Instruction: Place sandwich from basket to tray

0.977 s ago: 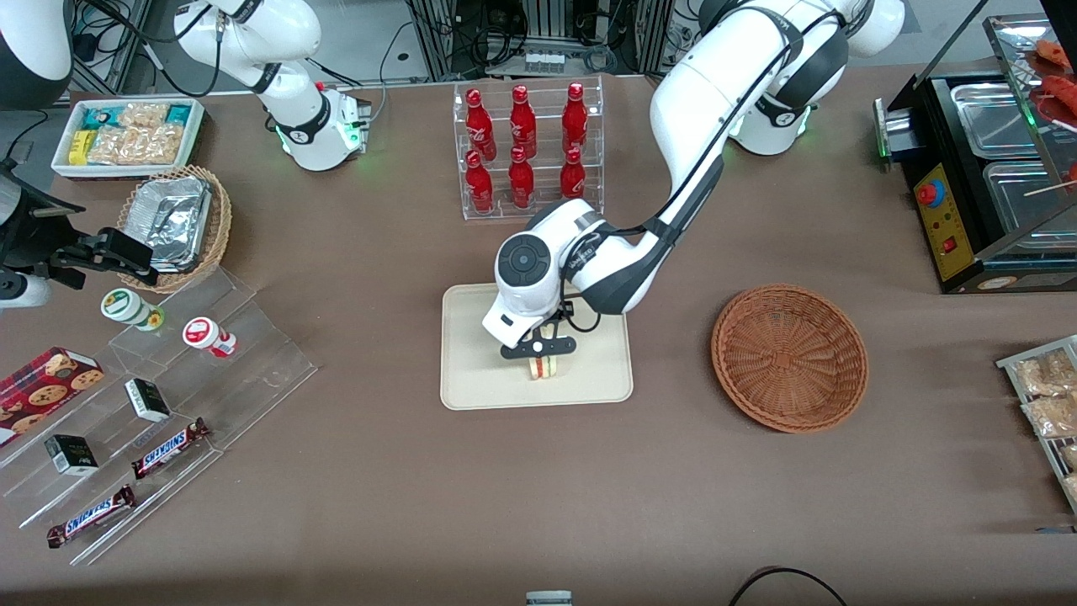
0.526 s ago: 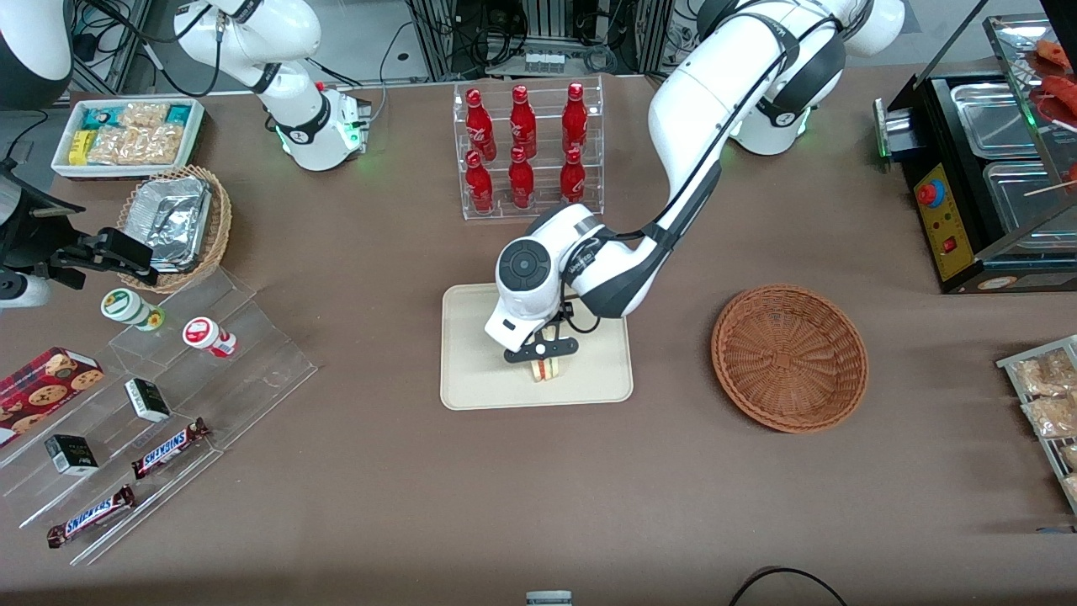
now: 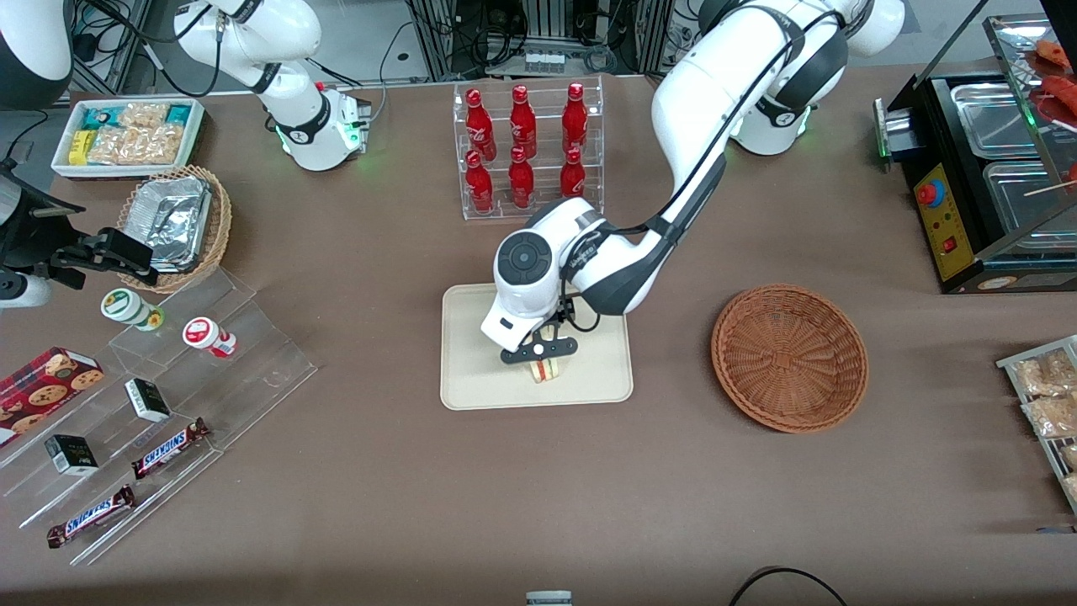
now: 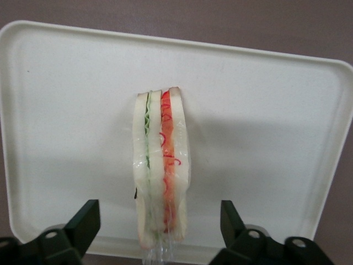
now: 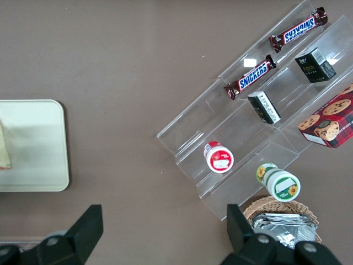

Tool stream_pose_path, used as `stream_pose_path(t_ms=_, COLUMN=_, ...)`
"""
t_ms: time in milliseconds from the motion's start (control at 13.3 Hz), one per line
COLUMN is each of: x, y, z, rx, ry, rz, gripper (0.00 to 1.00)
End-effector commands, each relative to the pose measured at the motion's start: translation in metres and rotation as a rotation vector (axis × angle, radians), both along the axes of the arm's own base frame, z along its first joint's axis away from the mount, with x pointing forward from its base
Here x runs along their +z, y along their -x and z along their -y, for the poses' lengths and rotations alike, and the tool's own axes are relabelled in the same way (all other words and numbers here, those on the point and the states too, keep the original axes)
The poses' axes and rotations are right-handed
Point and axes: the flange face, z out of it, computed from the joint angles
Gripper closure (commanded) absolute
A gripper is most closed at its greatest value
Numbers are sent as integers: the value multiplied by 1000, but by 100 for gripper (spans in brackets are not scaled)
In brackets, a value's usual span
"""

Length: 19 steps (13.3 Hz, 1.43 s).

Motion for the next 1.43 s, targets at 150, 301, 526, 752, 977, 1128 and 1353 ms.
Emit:
stream_pose_path(t_ms=150, x=59, y=7, z=-6, rx=5, ry=-21, rz=19, gripper=0)
stream_pose_path(t_ms=301, x=81, y=2, z=-18, rx=20, ry=-20, rz=15, gripper=0)
stream_pose_path(t_ms=526, x=112, y=7, z=-32, rx=-24, ry=-52, rz=22, gripper=0)
stream_pose_path(t_ms=752, x=133, y=-24, z=-94, rx=-3, ry=-72, rz=-14, gripper=0)
stream_pose_path(t_ms=977, x=153, y=-37, z=-147, rx=-39, ry=-25, rz=-56, gripper=0)
stream_pose_path(t_ms=1128, x=160, y=-44, z=-183, rx=-56, ry=-21, rz=-79, gripper=0)
stream_pose_path(t_ms=1353, x=178, y=-52, z=-256, rx=-103, ry=6, rz=-104, gripper=0)
